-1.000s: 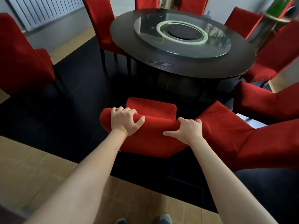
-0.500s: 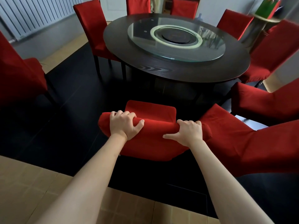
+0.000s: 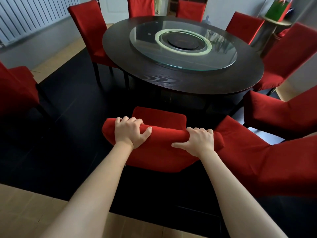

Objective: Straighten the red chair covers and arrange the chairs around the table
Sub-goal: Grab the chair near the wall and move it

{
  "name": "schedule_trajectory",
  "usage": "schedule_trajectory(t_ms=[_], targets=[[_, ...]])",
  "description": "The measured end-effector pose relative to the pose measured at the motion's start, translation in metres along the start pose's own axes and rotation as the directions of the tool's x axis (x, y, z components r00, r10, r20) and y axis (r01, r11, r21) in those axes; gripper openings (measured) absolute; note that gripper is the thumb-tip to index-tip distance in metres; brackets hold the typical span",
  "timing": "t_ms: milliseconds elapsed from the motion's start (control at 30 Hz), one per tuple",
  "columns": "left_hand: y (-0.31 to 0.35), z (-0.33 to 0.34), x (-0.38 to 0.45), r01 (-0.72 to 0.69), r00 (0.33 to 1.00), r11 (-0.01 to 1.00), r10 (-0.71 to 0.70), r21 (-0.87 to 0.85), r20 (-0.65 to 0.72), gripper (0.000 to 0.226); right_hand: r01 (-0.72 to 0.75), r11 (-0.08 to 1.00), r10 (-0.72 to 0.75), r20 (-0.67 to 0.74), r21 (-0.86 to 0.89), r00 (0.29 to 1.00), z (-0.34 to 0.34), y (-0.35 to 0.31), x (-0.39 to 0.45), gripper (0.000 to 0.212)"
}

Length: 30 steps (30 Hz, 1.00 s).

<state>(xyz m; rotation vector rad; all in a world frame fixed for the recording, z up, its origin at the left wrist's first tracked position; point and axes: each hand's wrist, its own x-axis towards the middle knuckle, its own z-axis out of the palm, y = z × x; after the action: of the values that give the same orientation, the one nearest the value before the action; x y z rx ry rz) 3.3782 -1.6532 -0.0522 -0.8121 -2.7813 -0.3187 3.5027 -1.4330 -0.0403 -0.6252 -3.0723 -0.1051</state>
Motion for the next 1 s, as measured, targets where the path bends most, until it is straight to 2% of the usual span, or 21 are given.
schedule_trajectory(t_ms=[233,533,700,800,867,1000], targets=[[-0.007,0.007,0.03,0.0,0.999,1.0,-0.001,0.029,0.035,0.071,-0.009,1.0,0.009,0.013,0.01,1.0,0.001,-0.002,0.028,0.106],[-0.009,0.009,0.041,0.018,0.999,0.999,-0.02,0.038,0.051,0.068,0.031,0.999,-0.033,0.039,0.036,0.999,0.0,-0.001,0.041,0.107],[-0.008,-0.002,0.04,0.091,0.985,0.995,-0.094,0.031,0.143,0.08,0.183,0.966,-0.204,0.105,0.181,0.973,-0.01,0.001,0.046,0.099],[-0.021,-0.012,0.034,0.134,0.984,0.99,-0.137,0.029,0.115,0.086,0.269,0.929,-0.304,0.11,0.255,0.946,-0.019,-0.013,0.055,0.098],[-0.04,-0.022,0.026,0.156,0.981,0.985,-0.164,0.08,0.108,0.082,0.336,0.908,-0.368,0.096,0.249,0.925,-0.026,-0.03,0.061,0.097],[-0.086,-0.046,0.009,0.318,0.941,0.937,-0.331,0.143,0.076,0.089,0.441,0.854,-0.47,0.044,0.277,0.882,-0.038,-0.074,0.08,0.09]])
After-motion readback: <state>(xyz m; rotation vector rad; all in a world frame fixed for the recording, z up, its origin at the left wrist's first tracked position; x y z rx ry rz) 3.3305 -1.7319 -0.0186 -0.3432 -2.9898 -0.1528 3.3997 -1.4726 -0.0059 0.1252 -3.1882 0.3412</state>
